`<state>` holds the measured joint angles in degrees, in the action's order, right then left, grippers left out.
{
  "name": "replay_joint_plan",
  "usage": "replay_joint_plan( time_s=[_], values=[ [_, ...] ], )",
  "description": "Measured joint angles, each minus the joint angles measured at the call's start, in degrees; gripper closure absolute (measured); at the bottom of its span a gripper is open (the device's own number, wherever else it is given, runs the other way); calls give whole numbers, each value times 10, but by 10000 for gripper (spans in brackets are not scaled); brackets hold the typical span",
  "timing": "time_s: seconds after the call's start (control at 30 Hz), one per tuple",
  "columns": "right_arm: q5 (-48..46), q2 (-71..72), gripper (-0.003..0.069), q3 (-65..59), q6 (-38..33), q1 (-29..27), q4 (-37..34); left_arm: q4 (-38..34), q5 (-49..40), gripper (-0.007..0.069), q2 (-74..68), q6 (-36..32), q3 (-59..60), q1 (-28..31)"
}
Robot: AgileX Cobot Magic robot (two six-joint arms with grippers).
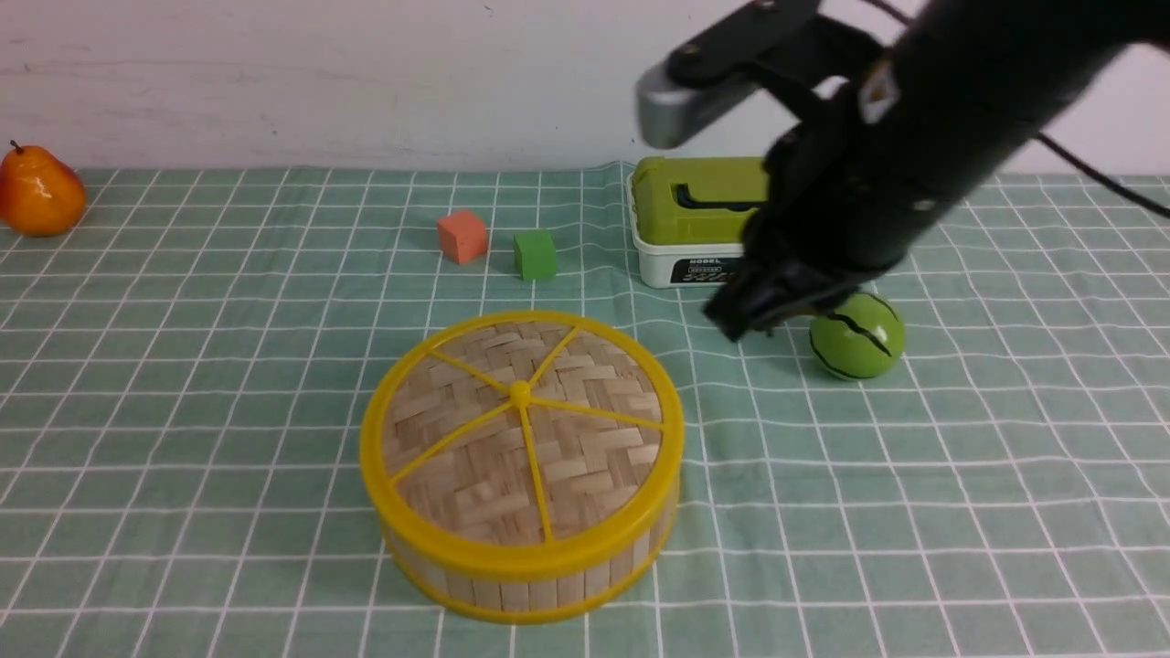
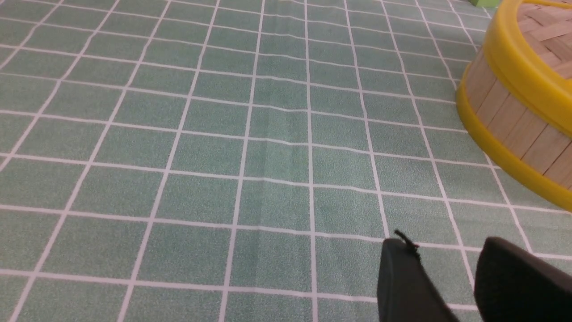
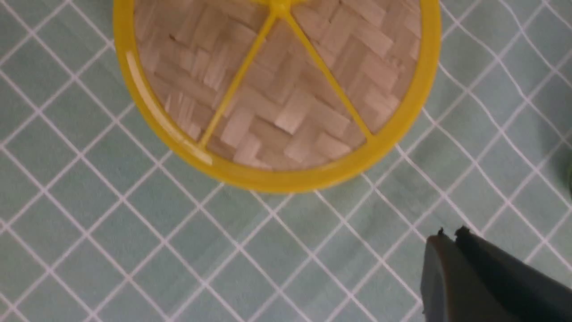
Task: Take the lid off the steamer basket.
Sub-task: Use the right arm to lift the lid of the steamer
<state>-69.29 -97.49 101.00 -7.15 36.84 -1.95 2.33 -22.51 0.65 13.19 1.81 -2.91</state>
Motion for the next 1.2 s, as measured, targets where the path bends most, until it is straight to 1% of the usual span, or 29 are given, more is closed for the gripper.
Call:
replay_joint_plan(
  time_s=[0.2,0.27,0.33,0.4,0.53,0.57,0.6,0.7,0.83,0.93,0.97,1.07,1.1,1.2],
  values=[
    [-1,-113,622,98,19,23,0,0,0,386,0,0,0,0],
    [-2,-161,589,134,21,34,0,0,0,386,0,0,0,0],
    [1,-196,546,160,29,42,0,0,0,386,0,0,0,0],
    [11,-222,485,179,42,47,0,0,0,386,0,0,0,0],
    [49,-257,342,197,55,54,0,0,0,386,0,0,0,0],
    [49,-258,342,197,55,54,0,0,0,386,0,0,0,0],
    [65,-264,290,198,56,54,-2,0,0,386,0,0,0,0],
    [74,-271,260,198,56,54,-7,0,0,386,0,0,0,0],
    [76,-278,264,198,56,54,-8,0,0,386,0,0,0,0],
    [76,-290,306,198,56,54,-8,0,0,386,0,0,0,0],
    [76,-290,309,198,56,54,-8,0,0,386,0,0,0,0],
    [74,-298,389,200,56,54,-8,0,0,386,0,0,0,0],
    [74,-298,401,201,56,54,-8,0,0,386,0,0,0,0],
    [66,-298,515,203,56,54,-5,0,0,386,0,0,0,0]
  ],
)
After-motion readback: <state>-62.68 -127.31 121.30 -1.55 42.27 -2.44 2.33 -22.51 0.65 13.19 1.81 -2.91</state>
